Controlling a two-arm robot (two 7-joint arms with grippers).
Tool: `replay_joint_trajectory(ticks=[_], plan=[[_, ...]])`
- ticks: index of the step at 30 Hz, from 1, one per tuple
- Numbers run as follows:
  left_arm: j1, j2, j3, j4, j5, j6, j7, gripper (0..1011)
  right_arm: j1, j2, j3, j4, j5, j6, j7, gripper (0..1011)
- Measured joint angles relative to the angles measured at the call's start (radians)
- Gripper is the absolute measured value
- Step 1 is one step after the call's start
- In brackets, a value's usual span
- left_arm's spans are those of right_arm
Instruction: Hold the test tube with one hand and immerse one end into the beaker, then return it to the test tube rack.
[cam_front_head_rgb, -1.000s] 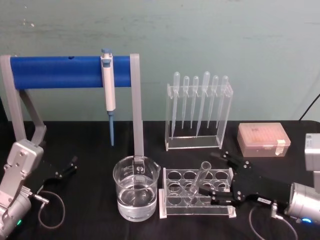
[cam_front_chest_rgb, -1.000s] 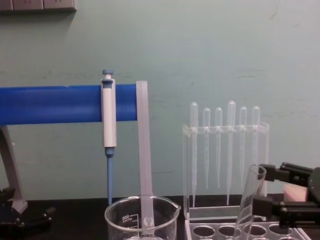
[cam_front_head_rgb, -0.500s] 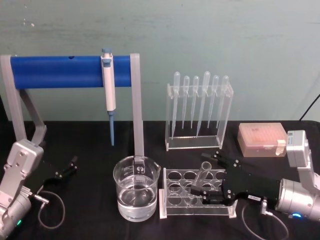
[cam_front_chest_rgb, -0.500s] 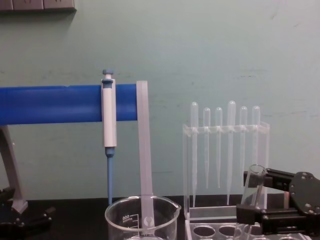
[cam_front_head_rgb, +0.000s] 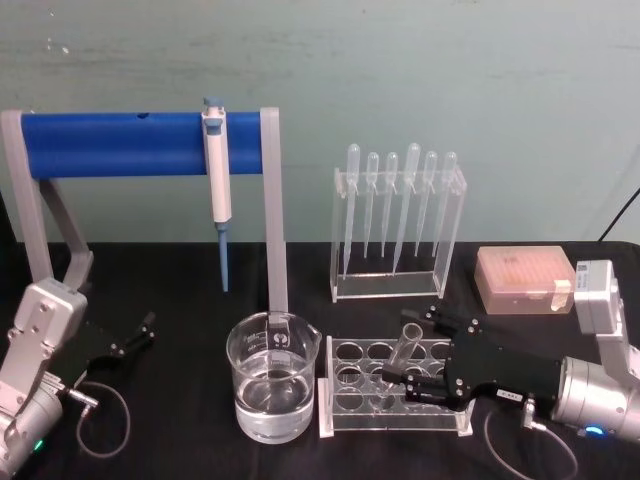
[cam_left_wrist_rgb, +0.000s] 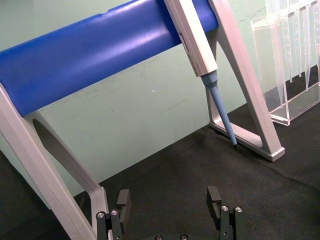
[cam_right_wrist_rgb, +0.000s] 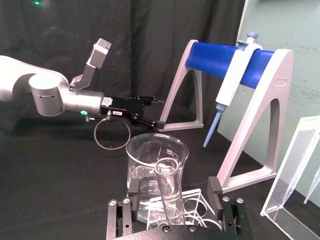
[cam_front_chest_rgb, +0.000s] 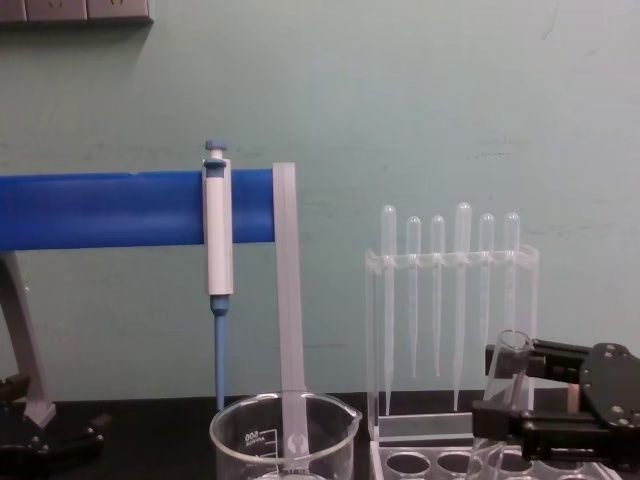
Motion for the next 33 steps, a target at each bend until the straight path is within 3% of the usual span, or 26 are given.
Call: replay_joint_trajectory(ticks=[8, 18, 22, 33], plan=[[0.0, 0.0, 0.0, 0.0, 0.0, 0.0, 0.0, 1000, -0.001, 0.0, 0.001, -0.001, 0.001, -0.001, 0.0, 651], [0.0, 0.0, 0.0, 0.0, 0.0, 0.0, 0.0, 1000, -0.001, 0.0, 0.001, -0.001, 0.002, -0.001, -0.001, 286], [0.0, 0.0, 0.0, 0.0, 0.0, 0.0, 0.0, 1000, -0.001, 0.0, 0.002, -0.002, 0.002, -0.002, -0.001, 228], [0.0, 0.0, 0.0, 0.0, 0.0, 0.0, 0.0, 1000, 0.001, 0.009, 0.002, -0.032, -0.004, 0.031, -0.025, 228]])
